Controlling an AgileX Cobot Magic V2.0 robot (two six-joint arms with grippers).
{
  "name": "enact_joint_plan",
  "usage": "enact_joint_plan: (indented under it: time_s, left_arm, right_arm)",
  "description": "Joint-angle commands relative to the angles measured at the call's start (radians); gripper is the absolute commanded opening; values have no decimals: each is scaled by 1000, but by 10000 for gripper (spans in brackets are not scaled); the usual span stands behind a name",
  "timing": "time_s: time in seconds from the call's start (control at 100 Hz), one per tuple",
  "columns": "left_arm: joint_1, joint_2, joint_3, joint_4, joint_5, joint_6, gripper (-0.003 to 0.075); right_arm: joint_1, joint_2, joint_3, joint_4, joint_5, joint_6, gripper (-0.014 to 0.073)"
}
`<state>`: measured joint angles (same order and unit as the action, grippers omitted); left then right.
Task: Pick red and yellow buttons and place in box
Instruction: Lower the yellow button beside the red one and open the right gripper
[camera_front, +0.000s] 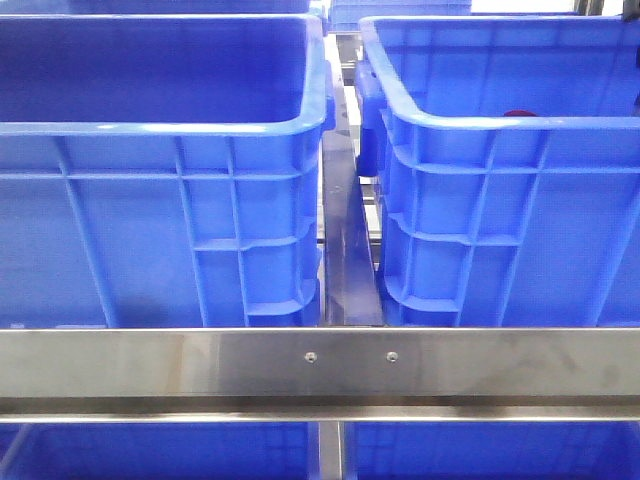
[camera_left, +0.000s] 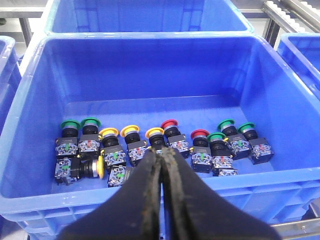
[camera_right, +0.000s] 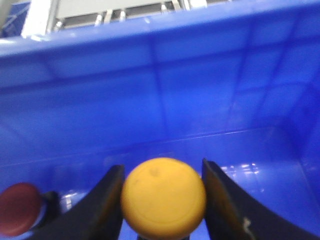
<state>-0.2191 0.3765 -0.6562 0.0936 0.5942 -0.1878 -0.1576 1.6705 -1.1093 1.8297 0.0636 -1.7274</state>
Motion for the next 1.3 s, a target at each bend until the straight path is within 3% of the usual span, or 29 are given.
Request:
enact_joint_plan:
  time_s: [0.0,0.48,1.02,1.11,1.29]
  left_arm:
    - [0,8,-26,4,-80,-10,-19]
    - [0,8,-26,4,-80,-10,-19]
    - [0,8,-26,4,-80,-10,-19]
    - [0,8,-26,4,-80,-10,-19]
    - [0,8,-26,4,-80,-10,-19]
  right_arm:
    - [-8,9,-66,72,53,-21,150]
    - [-8,168,-219,71,87,-62,150]
    - [-8,243,-229,71,95,-69,162]
    - [-8,243,-229,71,95,-69,227]
    - [-8,243,-229,71,98,-69,454]
